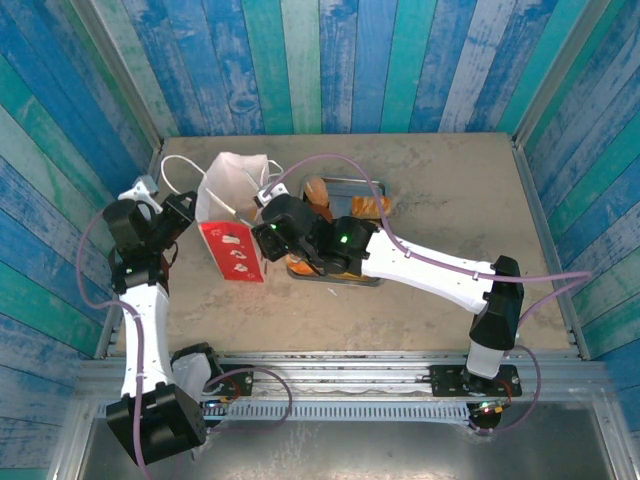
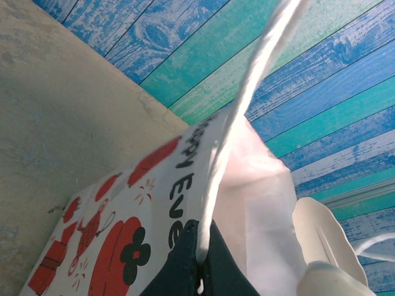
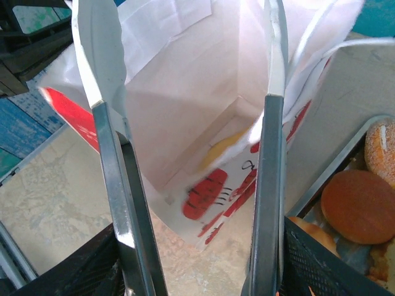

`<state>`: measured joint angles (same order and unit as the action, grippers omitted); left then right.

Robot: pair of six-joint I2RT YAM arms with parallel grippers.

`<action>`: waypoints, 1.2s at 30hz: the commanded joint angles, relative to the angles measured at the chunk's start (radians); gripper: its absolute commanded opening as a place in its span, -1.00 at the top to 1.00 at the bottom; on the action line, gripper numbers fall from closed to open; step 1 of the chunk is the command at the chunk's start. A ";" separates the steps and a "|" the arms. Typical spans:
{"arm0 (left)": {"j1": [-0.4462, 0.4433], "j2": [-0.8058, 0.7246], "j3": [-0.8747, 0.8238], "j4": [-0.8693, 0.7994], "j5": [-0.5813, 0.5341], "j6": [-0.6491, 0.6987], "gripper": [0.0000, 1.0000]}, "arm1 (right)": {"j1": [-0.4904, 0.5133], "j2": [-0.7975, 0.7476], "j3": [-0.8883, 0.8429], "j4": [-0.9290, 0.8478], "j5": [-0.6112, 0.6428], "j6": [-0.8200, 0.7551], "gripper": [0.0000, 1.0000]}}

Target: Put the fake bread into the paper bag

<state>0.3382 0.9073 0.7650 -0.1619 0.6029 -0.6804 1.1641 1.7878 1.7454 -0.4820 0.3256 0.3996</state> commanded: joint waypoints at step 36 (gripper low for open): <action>-0.004 -0.130 0.198 -0.277 -0.236 0.309 -0.96 | -0.456 -0.529 -0.260 -0.442 -0.218 -0.089 -0.17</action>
<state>0.3382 0.8120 0.9382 -0.3973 0.4248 -0.4301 0.7376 1.2877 1.5089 -0.8703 0.1398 0.3309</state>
